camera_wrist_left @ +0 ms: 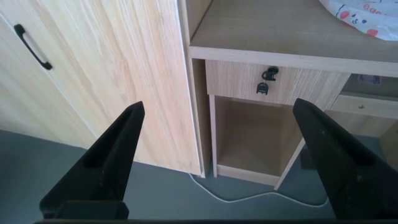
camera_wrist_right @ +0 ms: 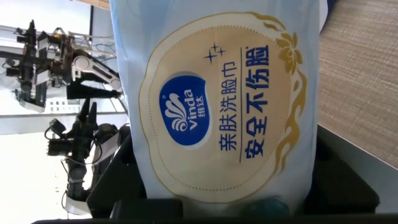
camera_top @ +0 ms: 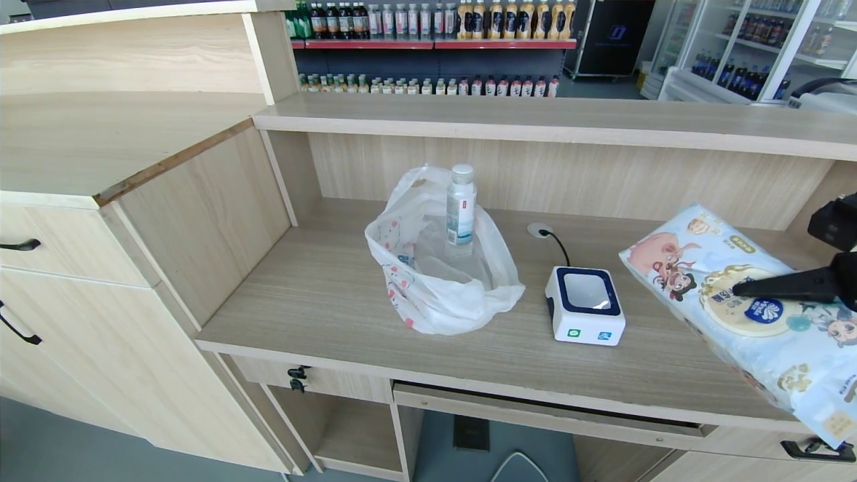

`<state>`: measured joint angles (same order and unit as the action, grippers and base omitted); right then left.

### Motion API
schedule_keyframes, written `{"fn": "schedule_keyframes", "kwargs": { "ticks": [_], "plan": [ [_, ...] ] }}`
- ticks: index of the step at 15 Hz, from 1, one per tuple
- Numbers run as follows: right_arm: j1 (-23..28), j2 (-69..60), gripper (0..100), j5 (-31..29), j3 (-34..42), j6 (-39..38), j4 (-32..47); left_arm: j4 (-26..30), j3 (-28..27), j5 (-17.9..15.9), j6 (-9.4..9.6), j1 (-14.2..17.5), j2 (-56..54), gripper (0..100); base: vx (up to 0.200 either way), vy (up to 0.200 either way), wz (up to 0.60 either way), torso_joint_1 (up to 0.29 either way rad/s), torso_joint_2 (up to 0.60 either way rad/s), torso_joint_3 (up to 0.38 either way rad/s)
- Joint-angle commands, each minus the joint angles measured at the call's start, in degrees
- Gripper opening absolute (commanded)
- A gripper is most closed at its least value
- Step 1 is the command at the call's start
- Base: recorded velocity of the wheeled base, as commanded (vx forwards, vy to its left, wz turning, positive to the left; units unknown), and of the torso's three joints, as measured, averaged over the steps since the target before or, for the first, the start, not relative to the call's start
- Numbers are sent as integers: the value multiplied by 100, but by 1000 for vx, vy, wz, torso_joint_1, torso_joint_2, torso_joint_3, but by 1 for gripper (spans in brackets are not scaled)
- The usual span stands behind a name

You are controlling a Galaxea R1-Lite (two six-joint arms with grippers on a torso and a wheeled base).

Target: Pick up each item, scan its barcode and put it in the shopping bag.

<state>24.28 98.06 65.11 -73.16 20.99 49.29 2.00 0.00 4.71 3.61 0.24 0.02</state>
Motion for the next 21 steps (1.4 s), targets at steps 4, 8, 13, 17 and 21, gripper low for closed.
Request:
{"fn": "schedule_keyframes", "kwargs": {
  "ticks": [4, 8, 13, 17, 21],
  "plan": [
    [33, -50, 0, -7, 12, 10, -16, 2, 0, 4, 0, 2, -2, 100, 0, 0, 0, 0, 0, 0],
    [59, -252, 0, -16, -41, 327, -200, 2, 0, 4, 0, 2, -2, 100, 0, 0, 0, 0, 0, 0],
    [481, -1474, 0, -1448, -6, 845, -1580, 2, 0, 4, 0, 2, -2, 100, 0, 0, 0, 0, 0, 0],
    [692, -2239, 0, -2653, 100, 784, -1527, 2, 0, 4, 0, 2, -2, 100, 0, 0, 0, 0, 0, 0],
    [305, -2415, 0, -3312, -41, 406, -1562, 2, 0, 4, 0, 2, -2, 100, 0, 0, 0, 0, 0, 0]
  ]
}}
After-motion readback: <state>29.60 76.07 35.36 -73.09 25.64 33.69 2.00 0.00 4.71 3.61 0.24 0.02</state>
